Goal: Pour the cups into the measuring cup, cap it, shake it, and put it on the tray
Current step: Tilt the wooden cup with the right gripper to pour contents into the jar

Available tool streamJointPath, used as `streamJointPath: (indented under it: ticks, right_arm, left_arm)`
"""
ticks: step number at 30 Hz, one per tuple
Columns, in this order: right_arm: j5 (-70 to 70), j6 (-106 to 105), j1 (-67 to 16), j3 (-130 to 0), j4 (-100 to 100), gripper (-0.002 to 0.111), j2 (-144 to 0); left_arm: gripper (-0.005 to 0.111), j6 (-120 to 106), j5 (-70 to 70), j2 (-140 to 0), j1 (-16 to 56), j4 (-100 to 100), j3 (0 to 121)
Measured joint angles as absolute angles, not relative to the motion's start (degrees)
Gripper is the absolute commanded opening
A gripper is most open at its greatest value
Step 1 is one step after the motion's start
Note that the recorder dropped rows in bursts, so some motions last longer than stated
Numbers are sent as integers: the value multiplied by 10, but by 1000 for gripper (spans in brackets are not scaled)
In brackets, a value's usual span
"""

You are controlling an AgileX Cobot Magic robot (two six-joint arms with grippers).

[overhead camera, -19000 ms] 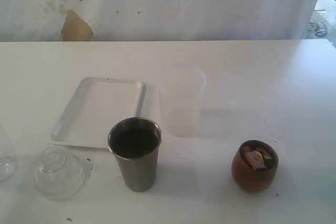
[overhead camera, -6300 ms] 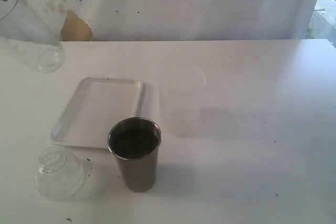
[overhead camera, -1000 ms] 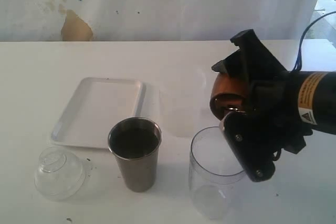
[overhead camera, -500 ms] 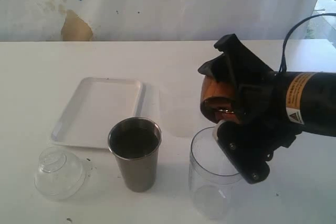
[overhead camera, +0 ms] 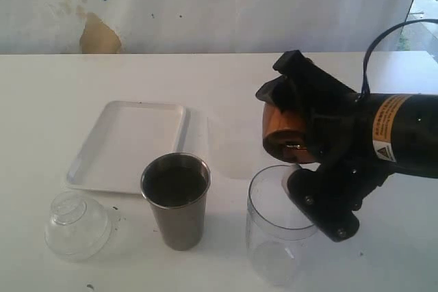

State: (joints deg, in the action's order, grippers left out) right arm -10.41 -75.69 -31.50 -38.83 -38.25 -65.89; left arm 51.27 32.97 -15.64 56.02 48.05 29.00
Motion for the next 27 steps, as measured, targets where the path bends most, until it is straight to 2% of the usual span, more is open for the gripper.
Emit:
streamJointPath:
  ticks: [27]
  right_arm:
    - [-132,-829,-342,-388,-403,0,-659]
  left_arm:
    - [1,513,330,-156,560,482,290]
